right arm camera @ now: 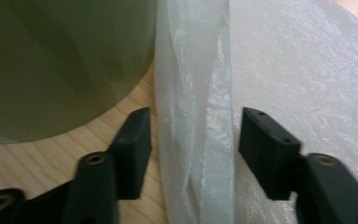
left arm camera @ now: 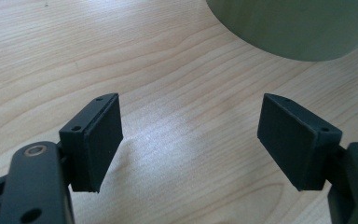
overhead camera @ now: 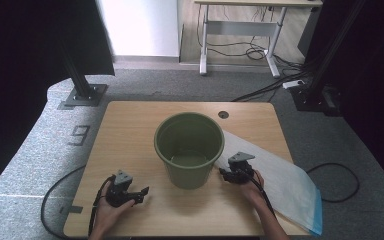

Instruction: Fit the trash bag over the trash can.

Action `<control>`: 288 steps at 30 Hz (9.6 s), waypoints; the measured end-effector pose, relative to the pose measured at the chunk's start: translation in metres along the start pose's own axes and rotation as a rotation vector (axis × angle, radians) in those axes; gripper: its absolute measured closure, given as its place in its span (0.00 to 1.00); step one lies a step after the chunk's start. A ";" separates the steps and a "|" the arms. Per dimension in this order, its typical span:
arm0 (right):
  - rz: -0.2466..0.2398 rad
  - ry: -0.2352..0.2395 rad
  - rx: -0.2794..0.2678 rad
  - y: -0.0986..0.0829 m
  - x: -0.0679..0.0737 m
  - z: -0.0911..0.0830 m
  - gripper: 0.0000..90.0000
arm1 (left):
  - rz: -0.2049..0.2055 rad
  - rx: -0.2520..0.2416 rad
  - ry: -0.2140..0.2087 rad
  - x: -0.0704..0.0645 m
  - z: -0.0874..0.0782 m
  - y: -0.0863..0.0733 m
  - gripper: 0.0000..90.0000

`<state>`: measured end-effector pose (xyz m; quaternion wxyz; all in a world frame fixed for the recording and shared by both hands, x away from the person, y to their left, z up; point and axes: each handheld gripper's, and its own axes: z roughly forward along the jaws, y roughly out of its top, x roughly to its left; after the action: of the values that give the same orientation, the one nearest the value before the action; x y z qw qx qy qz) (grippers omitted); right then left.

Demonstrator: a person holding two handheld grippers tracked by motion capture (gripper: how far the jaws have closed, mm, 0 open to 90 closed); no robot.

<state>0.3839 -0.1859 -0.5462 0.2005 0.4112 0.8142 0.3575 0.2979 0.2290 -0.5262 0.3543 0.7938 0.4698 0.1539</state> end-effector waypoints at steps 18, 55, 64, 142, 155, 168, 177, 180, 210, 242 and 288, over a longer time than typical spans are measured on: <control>0.077 -0.026 -0.131 0.004 -0.010 -0.027 0.98 | -0.002 -0.004 0.007 0.002 -0.003 -0.001 0.25; 0.140 0.018 -0.557 0.094 -0.019 -0.181 0.98 | -0.006 -0.015 -0.016 0.002 -0.002 0.000 0.25; 0.069 0.044 -0.608 0.121 0.002 -0.203 0.98 | -0.007 -0.020 -0.018 0.003 -0.003 0.000 0.25; 0.084 0.091 -0.421 -0.007 0.039 -0.153 0.24 | -0.010 -0.041 -0.012 0.000 -0.007 0.002 0.25; 0.066 0.045 -0.407 -0.030 0.025 -0.134 0.89 | -0.007 -0.112 -0.032 -0.012 -0.028 0.020 0.25; 0.000 -0.006 -0.483 -0.008 0.009 -0.161 0.98 | 0.080 -0.195 -0.034 -0.039 -0.065 0.067 0.25; -0.005 -0.003 -0.523 0.008 0.003 -0.179 0.98 | 0.135 -0.234 -0.069 -0.057 -0.076 0.095 0.26; -0.008 -0.004 -0.531 0.011 0.002 -0.184 0.98 | 0.147 -0.238 -0.078 -0.061 -0.076 0.100 0.26; -0.073 0.050 -0.571 0.061 0.018 -0.196 0.98 | 0.217 -0.263 -0.114 -0.085 -0.079 0.133 0.26; -0.029 0.093 -0.601 0.074 0.013 -0.210 0.98 | 0.203 -0.237 -0.164 -0.111 -0.044 0.182 0.25; -0.008 0.084 -0.591 0.066 0.007 -0.209 0.98 | 0.151 -0.246 -0.291 -0.127 -0.040 0.180 0.45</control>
<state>0.2846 -0.2411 -0.3583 0.2788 0.3168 0.6841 0.5949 0.3240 0.0818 -0.3597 0.5002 0.7914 0.3304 0.1198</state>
